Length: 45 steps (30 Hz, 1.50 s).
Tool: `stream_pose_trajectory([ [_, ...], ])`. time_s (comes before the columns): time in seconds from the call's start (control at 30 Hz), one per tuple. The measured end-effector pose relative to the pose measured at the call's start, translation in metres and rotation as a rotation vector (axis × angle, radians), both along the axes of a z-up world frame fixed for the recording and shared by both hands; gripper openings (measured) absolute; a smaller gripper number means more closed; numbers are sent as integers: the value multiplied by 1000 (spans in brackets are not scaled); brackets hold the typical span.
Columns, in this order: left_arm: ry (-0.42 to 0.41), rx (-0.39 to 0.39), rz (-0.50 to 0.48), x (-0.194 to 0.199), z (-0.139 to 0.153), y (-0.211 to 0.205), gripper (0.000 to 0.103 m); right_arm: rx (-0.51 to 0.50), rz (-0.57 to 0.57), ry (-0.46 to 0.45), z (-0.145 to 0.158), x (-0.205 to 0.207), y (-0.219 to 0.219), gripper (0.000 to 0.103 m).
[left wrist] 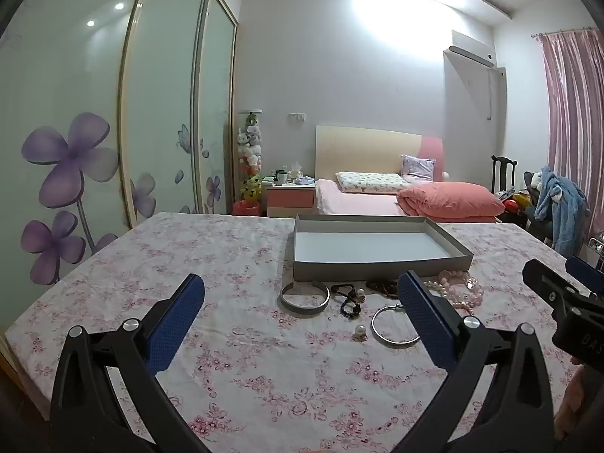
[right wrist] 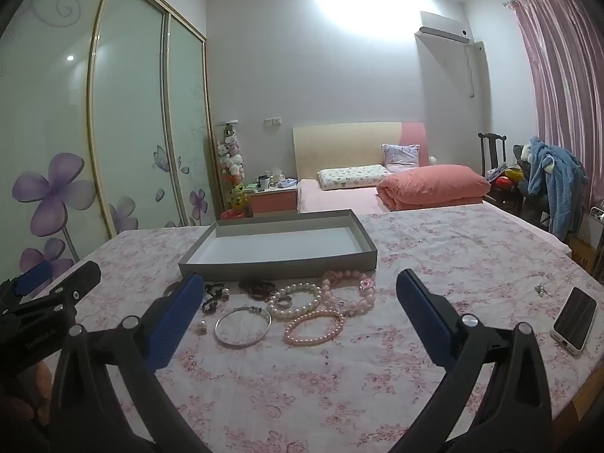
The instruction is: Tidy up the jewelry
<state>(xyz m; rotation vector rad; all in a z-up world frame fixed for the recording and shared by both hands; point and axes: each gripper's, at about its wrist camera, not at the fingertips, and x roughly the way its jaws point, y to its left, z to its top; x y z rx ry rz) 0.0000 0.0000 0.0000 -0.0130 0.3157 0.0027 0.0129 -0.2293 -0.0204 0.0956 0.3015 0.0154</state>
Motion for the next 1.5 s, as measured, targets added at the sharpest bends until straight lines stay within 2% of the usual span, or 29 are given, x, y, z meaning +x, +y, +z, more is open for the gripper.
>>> stream_pose_trajectory([
  [1.5,3,-2,-1,0,0,0,101,2,-1,3,-1,3,0,99],
])
